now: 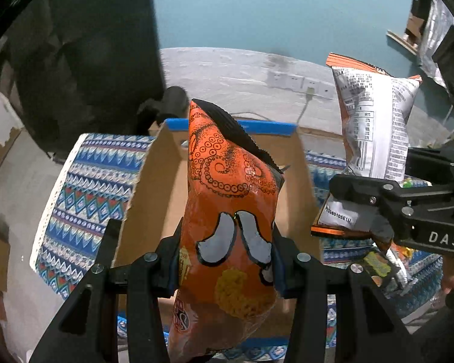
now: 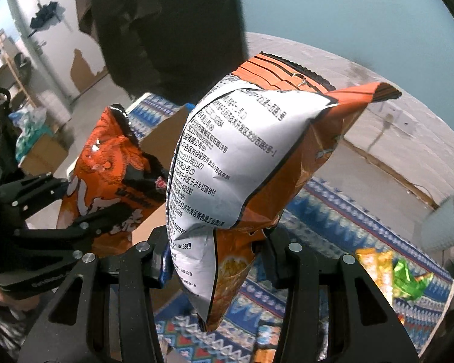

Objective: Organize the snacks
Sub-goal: 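Carry both chip bags over the cardboard box and release them inside, then withdraw both tools from the box back toward the snack pile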

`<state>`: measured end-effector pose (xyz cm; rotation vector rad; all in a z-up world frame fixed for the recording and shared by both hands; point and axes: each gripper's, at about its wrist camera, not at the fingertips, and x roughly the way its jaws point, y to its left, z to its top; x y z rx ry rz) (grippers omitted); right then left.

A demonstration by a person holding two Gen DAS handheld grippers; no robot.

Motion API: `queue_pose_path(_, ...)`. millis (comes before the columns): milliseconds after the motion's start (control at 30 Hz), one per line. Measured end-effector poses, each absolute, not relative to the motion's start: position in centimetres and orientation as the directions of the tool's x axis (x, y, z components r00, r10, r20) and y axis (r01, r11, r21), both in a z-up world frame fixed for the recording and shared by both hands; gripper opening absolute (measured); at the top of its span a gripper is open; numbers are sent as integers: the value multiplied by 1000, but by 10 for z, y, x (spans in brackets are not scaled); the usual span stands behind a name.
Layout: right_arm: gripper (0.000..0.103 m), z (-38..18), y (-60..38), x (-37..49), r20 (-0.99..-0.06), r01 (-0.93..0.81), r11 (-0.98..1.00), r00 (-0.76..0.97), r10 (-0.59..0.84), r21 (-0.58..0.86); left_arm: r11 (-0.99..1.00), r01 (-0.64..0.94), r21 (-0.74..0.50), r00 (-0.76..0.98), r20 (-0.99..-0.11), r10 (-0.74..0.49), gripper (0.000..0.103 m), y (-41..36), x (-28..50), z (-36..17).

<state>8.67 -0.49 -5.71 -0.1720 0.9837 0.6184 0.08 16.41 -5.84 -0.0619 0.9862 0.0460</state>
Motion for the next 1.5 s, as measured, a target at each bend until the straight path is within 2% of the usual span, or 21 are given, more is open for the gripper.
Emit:
queue_pose_path(233,47,-72,33,91,-848,-599,785,327,418,157,994,-107,-29,521,-853,31,48,182,0,-72)
queue_pose_path(400,51,-83,56,91,-867,-621,768,287,407,156,991,-134,-18,497,-866,51,49,187,1,-76)
queue_pose_path(467,56,-85,57,91,-876,-617,773,279,394,152,989,-151,5,503,-861,81,53,187,1,-73)
queue_pose_path(533,58,-85,56,90,-876,-613,776,281,393,152,986,-166,36,509,-853,117,64,187,1,-70)
queue_pose_path(700,71,-79,47,92,-873,-585,797,299,385,151,983,-176,48,524,-841,135,75,187,1,-63)
queue_pose_path(900,72,-73,31,87,-869,-569,811,324,373,136,990,-127,67,544,-830,126,76,168,0,-55)
queue_pose_path(1033,73,-69,13,83,-865,-553,824,345,364,126,992,-86,90,564,-817,123,81,153,-3,-51)
queue_pose_path(1500,73,-48,-58,67,-843,-484,869,424,332,99,996,42,84,577,-815,44,81,99,2,-47)
